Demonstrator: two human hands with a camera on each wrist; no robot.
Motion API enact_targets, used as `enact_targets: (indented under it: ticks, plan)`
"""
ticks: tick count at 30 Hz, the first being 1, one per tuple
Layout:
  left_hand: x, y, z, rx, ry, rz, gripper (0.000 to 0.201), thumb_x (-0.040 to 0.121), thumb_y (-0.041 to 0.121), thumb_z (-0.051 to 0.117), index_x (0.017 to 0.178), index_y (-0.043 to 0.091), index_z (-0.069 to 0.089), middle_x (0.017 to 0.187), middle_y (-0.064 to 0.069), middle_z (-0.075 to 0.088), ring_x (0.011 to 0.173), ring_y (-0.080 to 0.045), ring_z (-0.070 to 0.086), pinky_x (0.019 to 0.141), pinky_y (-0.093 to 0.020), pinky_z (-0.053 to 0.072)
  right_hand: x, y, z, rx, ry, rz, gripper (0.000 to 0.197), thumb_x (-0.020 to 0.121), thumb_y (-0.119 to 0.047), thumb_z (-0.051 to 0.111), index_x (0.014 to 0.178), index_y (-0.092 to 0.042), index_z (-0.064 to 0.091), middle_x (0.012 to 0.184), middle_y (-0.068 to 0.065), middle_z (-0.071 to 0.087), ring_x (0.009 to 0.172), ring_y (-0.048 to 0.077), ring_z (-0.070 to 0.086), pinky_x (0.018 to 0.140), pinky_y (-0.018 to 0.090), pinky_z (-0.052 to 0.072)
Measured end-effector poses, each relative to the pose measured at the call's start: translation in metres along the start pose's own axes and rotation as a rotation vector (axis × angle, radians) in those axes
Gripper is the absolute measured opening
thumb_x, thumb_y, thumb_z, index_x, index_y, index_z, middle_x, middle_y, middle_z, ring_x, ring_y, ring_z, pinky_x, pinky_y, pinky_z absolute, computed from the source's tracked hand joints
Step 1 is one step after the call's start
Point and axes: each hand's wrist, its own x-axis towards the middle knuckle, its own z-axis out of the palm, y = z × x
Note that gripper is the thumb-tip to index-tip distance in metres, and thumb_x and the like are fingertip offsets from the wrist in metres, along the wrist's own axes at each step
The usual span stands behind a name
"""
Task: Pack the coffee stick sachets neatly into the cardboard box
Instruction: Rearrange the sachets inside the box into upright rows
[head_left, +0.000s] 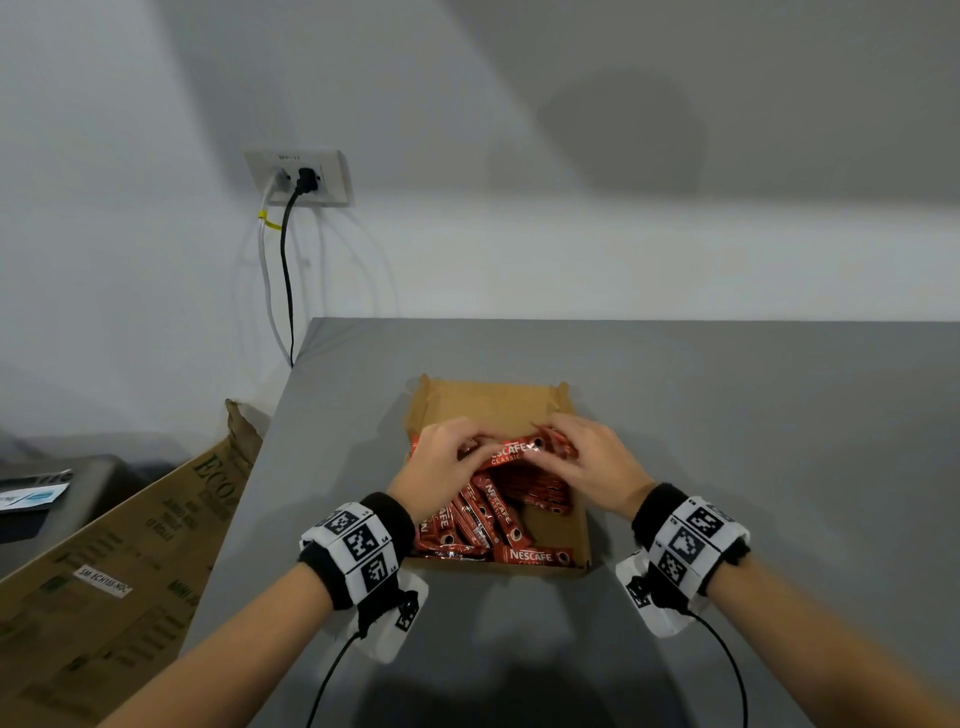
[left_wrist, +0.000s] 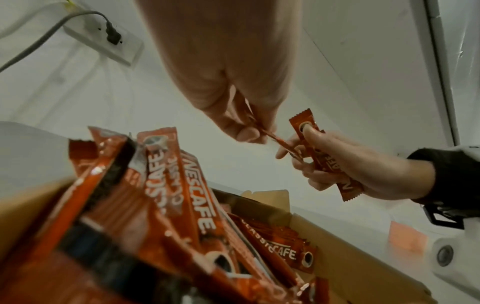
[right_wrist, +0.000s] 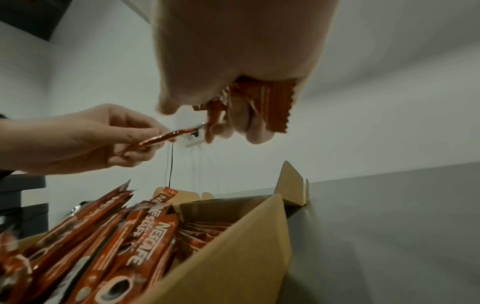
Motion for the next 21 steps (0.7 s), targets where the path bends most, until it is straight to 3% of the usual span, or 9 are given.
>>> enact_targets:
  ticks: [2, 4, 8, 11, 14, 17, 19, 21]
  plan:
    - [-0.002, 0.0, -0.001, -0.039, 0.005, 0.016, 0.015, 0.09, 0.014, 0.059, 0.101, 0.011, 0.068, 0.086, 0.014, 0.059, 0.065, 0.0, 0.062, 0.062, -0.009, 0.049, -0.002, 0.003, -0.001, 0.102, 0.128, 0.056, 0.019, 0.095, -0.036, 0.044, 0.093, -0.019, 0.053, 0.078, -0.013, 0.054, 0.064, -0.003, 0.047, 0.061, 0.013, 0.036]
    - [-0.002, 0.0, 0.0, -0.059, -0.017, 0.028, 0.014, 0.091, 0.012, 0.057, 0.101, 0.01, 0.067, 0.085, 0.015, 0.057, 0.062, -0.001, 0.063, 0.059, -0.011, 0.05, -0.003, 0.003, 0.0, 0.132, 0.169, 0.089, 0.012, 0.096, -0.024, 0.046, 0.085, -0.02, 0.049, 0.072, -0.012, 0.051, 0.06, 0.001, 0.047, 0.057, 0.014, 0.035]
    - [0.0, -0.001, 0.002, 0.004, -0.082, 0.049, 0.022, 0.093, 0.006, 0.052, 0.109, 0.01, 0.066, 0.094, 0.012, 0.057, 0.07, 0.002, 0.058, 0.07, -0.009, 0.05, -0.004, 0.004, 0.004, 0.043, 0.115, 0.058, 0.026, 0.093, -0.035, 0.048, 0.1, -0.013, 0.06, 0.091, -0.003, 0.061, 0.081, 0.009, 0.057, 0.07, 0.016, 0.043]
    - [0.0, -0.002, 0.005, -0.016, -0.104, 0.021, 0.026, 0.094, 0.003, 0.049, 0.115, 0.008, 0.063, 0.099, 0.008, 0.057, 0.072, 0.0, 0.06, 0.07, -0.008, 0.049, -0.003, 0.002, 0.001, 0.053, 0.094, 0.019, 0.035, 0.089, -0.043, 0.048, 0.102, -0.015, 0.065, 0.093, -0.003, 0.062, 0.082, 0.009, 0.058, 0.074, 0.018, 0.046]
    - [0.0, -0.002, 0.007, -0.028, -0.116, -0.005, 0.027, 0.094, 0.004, 0.05, 0.118, 0.01, 0.06, 0.1, 0.004, 0.06, 0.072, -0.001, 0.062, 0.07, -0.009, 0.051, 0.0, 0.0, 0.001, -0.053, -0.054, -0.007, 0.021, 0.088, -0.032, 0.06, 0.101, -0.017, 0.068, 0.093, -0.003, 0.065, 0.082, 0.009, 0.058, 0.073, 0.018, 0.045]
    - [0.001, 0.0, 0.009, -0.024, -0.094, 0.003, 0.03, 0.093, 0.008, 0.052, 0.122, 0.012, 0.056, 0.102, 0.007, 0.06, 0.081, -0.001, 0.062, 0.075, -0.006, 0.049, 0.002, 0.002, 0.0, -0.104, -0.102, 0.036, 0.012, 0.084, -0.028, 0.067, 0.092, -0.02, 0.07, 0.092, -0.004, 0.07, 0.082, 0.009, 0.061, 0.073, 0.019, 0.045]
    - [0.0, 0.002, 0.01, 0.021, -0.047, -0.034, 0.026, 0.095, 0.014, 0.05, 0.12, 0.013, 0.055, 0.107, 0.007, 0.059, 0.092, -0.002, 0.058, 0.083, -0.011, 0.049, 0.001, 0.006, -0.005, -0.144, -0.057, 0.117, 0.011, 0.083, -0.029, 0.068, 0.088, -0.021, 0.071, 0.087, -0.004, 0.071, 0.078, 0.01, 0.063, 0.07, 0.022, 0.048]
    - [-0.003, 0.003, 0.011, 0.173, -0.063, -0.043, 0.021, 0.098, 0.02, 0.044, 0.11, 0.011, 0.058, 0.103, 0.005, 0.059, 0.09, -0.007, 0.056, 0.087, -0.023, 0.05, -0.003, 0.011, -0.01, -0.146, 0.011, 0.187, 0.013, 0.083, -0.03, 0.068, 0.084, -0.018, 0.072, 0.084, -0.003, 0.071, 0.075, 0.012, 0.064, 0.07, 0.028, 0.053]
